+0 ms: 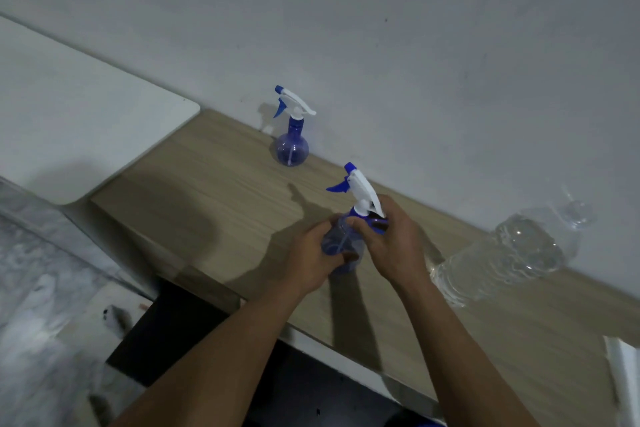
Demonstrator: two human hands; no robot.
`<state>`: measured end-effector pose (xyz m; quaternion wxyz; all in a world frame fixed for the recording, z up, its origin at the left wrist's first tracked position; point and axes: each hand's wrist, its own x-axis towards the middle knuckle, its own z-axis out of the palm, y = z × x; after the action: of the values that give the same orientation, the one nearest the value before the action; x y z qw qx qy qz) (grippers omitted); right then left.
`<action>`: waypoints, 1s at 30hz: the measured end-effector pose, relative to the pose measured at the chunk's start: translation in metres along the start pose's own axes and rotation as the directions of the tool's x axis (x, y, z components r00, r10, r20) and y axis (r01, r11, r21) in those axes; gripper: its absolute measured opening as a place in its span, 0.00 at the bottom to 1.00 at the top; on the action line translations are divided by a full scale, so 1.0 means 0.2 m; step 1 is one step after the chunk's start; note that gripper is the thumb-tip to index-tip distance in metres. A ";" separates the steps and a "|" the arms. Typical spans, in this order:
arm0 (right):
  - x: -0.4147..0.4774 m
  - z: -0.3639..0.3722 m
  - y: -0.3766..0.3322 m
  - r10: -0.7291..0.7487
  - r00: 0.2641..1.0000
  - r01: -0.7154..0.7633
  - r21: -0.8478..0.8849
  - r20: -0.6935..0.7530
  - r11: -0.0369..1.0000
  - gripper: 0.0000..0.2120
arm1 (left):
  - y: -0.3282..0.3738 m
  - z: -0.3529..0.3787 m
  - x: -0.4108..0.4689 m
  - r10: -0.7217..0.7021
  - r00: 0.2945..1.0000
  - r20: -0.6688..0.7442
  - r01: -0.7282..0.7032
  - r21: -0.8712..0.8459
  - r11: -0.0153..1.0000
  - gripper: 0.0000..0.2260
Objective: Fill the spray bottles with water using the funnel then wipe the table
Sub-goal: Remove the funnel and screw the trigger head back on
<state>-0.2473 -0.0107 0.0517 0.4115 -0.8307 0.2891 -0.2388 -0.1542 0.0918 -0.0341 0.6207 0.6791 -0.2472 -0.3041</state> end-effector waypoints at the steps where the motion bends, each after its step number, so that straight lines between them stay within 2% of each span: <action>1: 0.00 0.02 0.01 0.006 1.000 -0.006 0.004 -0.015 1.000 0.09 | 0.00 0.00 0.00 -0.012 1.000 0.008 0.012 -0.009 1.000 0.26; 6: -0.02 0.06 0.05 0.025 0.998 -0.019 0.113 -0.059 0.993 0.06 | -0.01 -0.01 0.01 -0.014 0.999 0.029 0.014 0.003 1.000 0.23; 10: -0.02 0.04 0.05 0.098 0.993 -0.081 0.221 -0.066 0.972 0.11 | -0.02 0.00 0.00 0.016 1.000 0.001 -0.016 0.023 1.000 0.25; 14: -0.01 0.07 0.06 0.051 0.996 -0.043 0.106 -0.075 0.993 0.11 | 0.00 0.00 -0.01 0.004 1.000 0.019 -0.004 0.007 1.000 0.24; 19: -0.03 0.06 0.03 -0.003 0.998 0.007 0.047 -0.069 0.999 0.09 | 0.00 0.00 -0.01 -0.009 1.000 0.017 0.009 -0.002 1.000 0.23; 22: -0.02 0.03 0.01 -0.002 1.000 0.002 0.019 -0.004 1.000 0.12 | -0.01 0.00 -0.01 0.000 1.000 0.025 0.000 0.010 1.000 0.24; 27: 0.02 -0.02 -0.02 0.025 0.990 -0.019 -0.048 0.142 0.999 0.10 | -0.01 0.00 -0.01 -0.004 1.000 0.015 0.004 0.039 0.999 0.26; 30: 0.03 -0.03 -0.02 0.015 0.986 0.002 -0.107 0.165 0.994 0.09 | -0.01 0.00 -0.01 -0.004 1.000 0.018 0.003 0.039 0.999 0.26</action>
<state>-0.2459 -0.0166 0.0587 0.3899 -0.8675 0.2690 -0.1517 -0.1562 0.0934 -0.0351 0.6047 0.6886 -0.2575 -0.3065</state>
